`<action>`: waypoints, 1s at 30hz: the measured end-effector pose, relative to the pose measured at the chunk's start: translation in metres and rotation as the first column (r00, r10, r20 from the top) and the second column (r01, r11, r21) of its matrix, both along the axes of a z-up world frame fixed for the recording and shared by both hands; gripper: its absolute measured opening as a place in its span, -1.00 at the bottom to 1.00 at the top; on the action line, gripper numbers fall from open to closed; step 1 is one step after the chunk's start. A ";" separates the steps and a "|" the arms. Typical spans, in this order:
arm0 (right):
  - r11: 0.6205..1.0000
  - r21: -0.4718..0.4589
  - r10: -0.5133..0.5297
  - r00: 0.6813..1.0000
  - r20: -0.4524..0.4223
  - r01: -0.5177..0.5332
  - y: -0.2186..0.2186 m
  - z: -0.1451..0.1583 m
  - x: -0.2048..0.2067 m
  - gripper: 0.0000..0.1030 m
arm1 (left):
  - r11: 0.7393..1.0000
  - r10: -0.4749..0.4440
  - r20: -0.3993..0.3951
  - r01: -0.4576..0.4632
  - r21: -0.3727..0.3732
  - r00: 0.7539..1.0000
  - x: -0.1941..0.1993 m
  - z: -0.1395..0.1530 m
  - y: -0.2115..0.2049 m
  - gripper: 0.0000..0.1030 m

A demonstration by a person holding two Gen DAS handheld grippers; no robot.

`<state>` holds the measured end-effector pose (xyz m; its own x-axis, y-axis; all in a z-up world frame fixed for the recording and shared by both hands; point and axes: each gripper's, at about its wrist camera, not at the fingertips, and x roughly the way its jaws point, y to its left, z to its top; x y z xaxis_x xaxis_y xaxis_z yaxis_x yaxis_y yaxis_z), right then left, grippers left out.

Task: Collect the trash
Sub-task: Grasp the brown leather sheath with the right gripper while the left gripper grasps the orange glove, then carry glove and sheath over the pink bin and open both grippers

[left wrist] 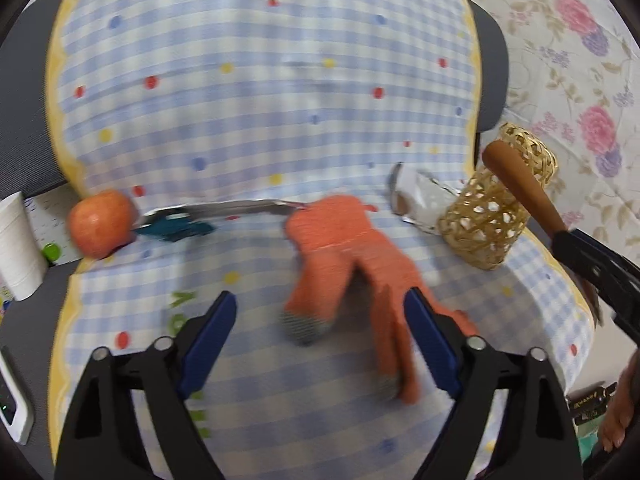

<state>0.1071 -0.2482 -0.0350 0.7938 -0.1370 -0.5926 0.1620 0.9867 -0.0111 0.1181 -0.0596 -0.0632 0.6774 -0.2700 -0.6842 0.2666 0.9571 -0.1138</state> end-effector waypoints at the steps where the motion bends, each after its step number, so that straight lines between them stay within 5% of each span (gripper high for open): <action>1: 1.000 -0.005 -0.003 1.000 0.006 0.003 -0.002 0.002 -0.006 -0.08 | 1.000 -0.008 -0.004 0.008 -0.002 1.000 0.003 -0.001 -0.005 0.52; 8: 1.000 0.005 -0.013 1.000 0.012 0.013 -0.007 0.004 -0.021 -0.08 | 0.998 -0.027 -0.022 0.028 0.048 0.999 0.021 -0.007 -0.028 0.38; 12: 0.999 0.027 -0.021 1.000 0.007 0.021 -0.011 0.002 -0.026 -0.08 | 0.999 -0.039 -0.055 0.041 0.017 0.998 0.027 -0.010 -0.026 -0.62; 13: 0.999 0.028 -0.021 1.000 0.007 0.021 -0.011 0.001 -0.027 -0.08 | 0.999 -0.040 -0.044 0.040 0.003 0.998 0.024 -0.008 -0.024 -0.67; 30: 1.000 0.030 -0.003 0.998 0.059 0.001 0.011 0.025 -0.055 -0.08 | 0.990 -0.120 0.184 0.130 -0.048 0.976 -0.059 0.062 -0.011 -0.72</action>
